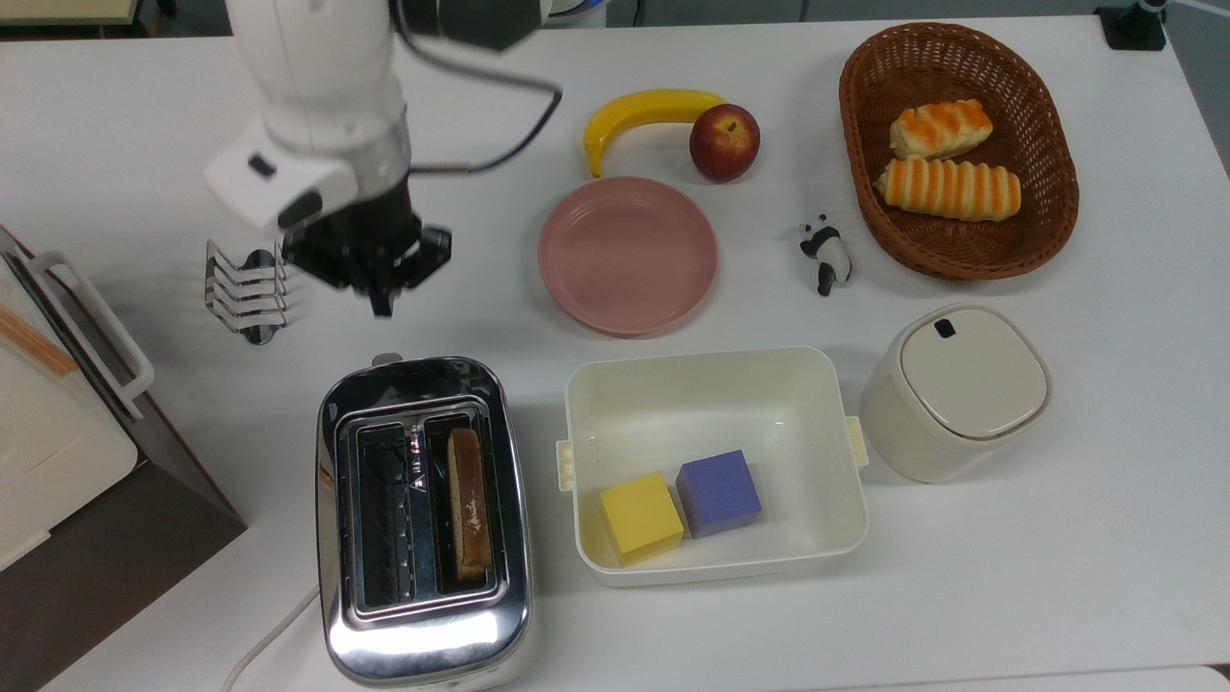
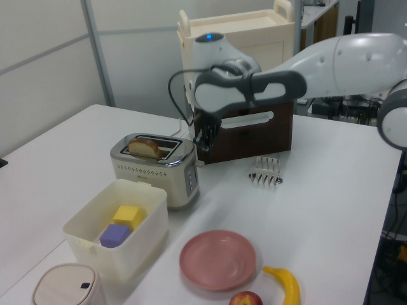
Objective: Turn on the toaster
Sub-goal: 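Raise the gripper up and away from the toaster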
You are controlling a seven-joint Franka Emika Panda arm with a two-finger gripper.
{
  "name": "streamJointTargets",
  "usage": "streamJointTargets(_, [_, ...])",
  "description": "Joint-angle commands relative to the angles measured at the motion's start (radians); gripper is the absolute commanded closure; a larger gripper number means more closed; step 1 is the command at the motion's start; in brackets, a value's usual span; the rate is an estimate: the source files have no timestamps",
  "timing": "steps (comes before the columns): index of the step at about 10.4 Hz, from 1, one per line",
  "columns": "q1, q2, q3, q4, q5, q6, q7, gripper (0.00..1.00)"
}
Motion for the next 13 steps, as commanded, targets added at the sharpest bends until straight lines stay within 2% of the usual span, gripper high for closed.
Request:
streamJointTargets(1, [0.05, -0.102, 0.0, -0.033, 0.005, -0.126, 0.017, 1.0])
streamJointTargets(3, [0.057, -0.151, 0.002, -0.033, 0.005, -0.189, 0.074, 1.0])
streamJointTargets(8, [0.128, -0.276, 0.002, -0.041, 0.005, -0.378, 0.075, 1.0])
streamJointTargets(11, [0.13, -0.338, 0.002, -0.044, 0.005, -0.446, 0.068, 0.97])
streamJointTargets(12, [0.13, -0.343, 0.0, -0.042, 0.005, -0.467, 0.065, 0.93])
streamJointTargets(13, [0.128, -0.347, -0.001, -0.039, 0.004, -0.476, 0.063, 0.77])
